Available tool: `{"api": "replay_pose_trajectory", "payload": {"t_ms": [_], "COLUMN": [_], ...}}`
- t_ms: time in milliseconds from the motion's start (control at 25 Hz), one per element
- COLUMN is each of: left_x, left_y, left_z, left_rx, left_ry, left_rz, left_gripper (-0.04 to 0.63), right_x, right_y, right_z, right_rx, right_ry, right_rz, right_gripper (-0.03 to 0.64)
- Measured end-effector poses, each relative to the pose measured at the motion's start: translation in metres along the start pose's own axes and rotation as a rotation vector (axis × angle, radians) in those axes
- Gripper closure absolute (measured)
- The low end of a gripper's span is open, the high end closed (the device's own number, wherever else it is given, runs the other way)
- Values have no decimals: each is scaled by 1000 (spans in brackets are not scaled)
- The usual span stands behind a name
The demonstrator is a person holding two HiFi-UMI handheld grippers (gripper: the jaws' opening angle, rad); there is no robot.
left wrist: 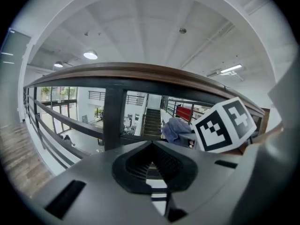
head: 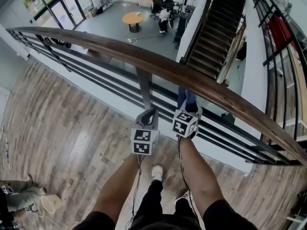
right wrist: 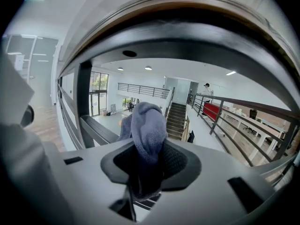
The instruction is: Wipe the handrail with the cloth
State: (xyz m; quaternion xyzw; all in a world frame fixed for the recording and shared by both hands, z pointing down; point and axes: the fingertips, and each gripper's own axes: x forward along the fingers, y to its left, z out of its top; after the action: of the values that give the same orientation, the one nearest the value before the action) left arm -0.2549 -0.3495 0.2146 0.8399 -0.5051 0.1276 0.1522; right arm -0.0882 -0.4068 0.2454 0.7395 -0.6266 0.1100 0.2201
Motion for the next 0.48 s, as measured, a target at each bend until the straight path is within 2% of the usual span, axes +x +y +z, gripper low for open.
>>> {"api": "replay_pose_trajectory", "payload": {"t_ms": [280, 480], "left_x": [31, 50], "left_y": [-91, -141], "left_z": [-2, -8], "left_rx": [5, 51], "left_ry": [25, 62], "left_rz": [-125, -194], "left_gripper": [592, 592], "right_x": [-16, -33], "right_y": [-94, -145], "right_z": [-29, -44], "right_rx": [10, -28], "right_ry": [14, -1], "right_rz": [-74, -134], "right_gripper": [503, 503]}}
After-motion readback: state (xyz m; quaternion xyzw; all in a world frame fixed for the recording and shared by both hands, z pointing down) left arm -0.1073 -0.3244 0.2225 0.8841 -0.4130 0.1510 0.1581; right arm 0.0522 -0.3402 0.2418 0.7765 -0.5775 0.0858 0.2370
